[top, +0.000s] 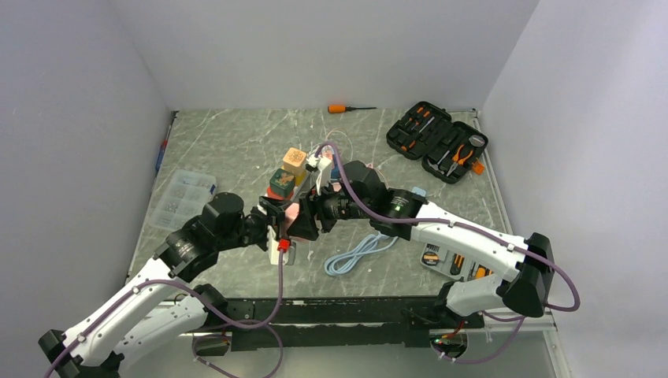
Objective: Pull the plug off the socket
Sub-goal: Remove the plug from the socket, then place the plug at the center of the board.
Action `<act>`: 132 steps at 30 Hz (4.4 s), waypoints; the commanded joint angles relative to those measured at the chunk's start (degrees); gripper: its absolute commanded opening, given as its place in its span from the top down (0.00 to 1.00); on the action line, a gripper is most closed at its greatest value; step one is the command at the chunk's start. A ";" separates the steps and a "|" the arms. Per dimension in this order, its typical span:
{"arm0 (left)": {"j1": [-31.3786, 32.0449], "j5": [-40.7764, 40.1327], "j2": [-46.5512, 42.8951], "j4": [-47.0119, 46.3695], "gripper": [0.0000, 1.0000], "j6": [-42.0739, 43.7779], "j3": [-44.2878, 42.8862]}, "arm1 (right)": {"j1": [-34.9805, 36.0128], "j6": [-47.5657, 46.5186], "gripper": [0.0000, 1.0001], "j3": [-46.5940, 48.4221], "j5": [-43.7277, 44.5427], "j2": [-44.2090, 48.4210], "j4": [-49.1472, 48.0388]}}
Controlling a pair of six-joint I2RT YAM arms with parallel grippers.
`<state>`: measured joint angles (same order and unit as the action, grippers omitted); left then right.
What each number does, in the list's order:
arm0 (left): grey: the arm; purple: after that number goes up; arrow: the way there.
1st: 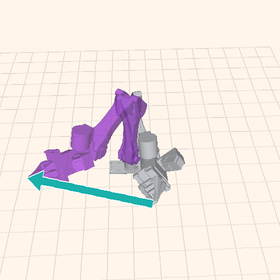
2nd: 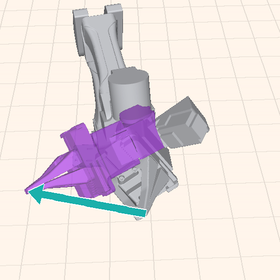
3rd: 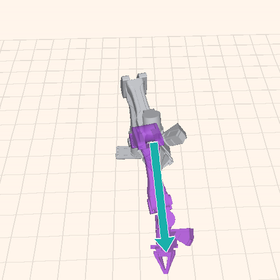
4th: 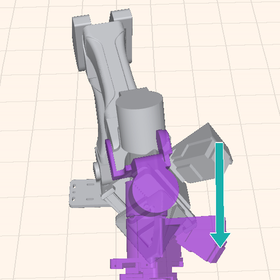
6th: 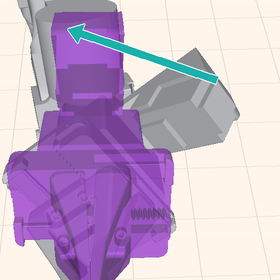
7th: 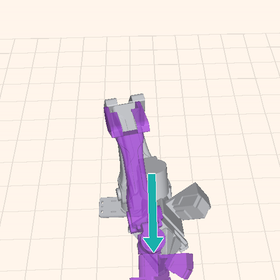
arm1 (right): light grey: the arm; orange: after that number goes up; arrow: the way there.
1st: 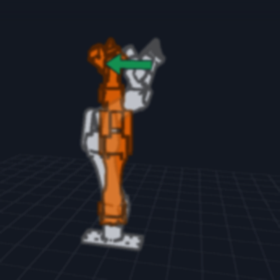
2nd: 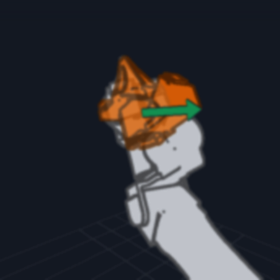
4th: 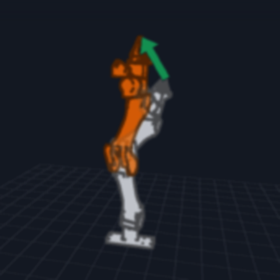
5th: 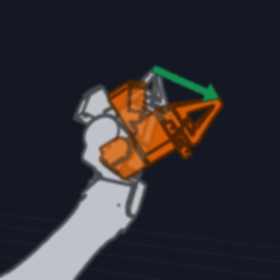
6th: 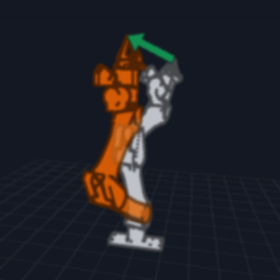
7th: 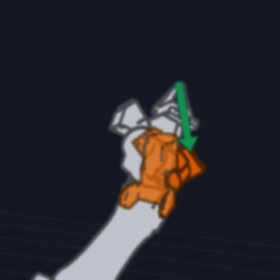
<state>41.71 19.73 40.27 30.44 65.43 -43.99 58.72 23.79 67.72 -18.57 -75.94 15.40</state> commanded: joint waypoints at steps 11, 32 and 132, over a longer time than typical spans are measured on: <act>0.31 -2.31 -1.47 -0.98 0.97 1.21 -1.47 | 0.23 0.38 1.00 -4.20 -1.54 3.50 -3.70; 0.33 -12.96 3.44 3.65 1.00 12.66 3.67 | 0.26 -0.39 1.00 -8.89 -0.93 14.24 9.11; -17.60 4.04 17.80 9.50 1.00 -19.29 7.01 | -54.51 15.21 1.00 3.25 48.37 -29.69 20.14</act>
<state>23.77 21.80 57.34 43.22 47.35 -36.86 2.48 38.85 68.62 25.76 -103.57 34.65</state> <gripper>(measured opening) 0.638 0.633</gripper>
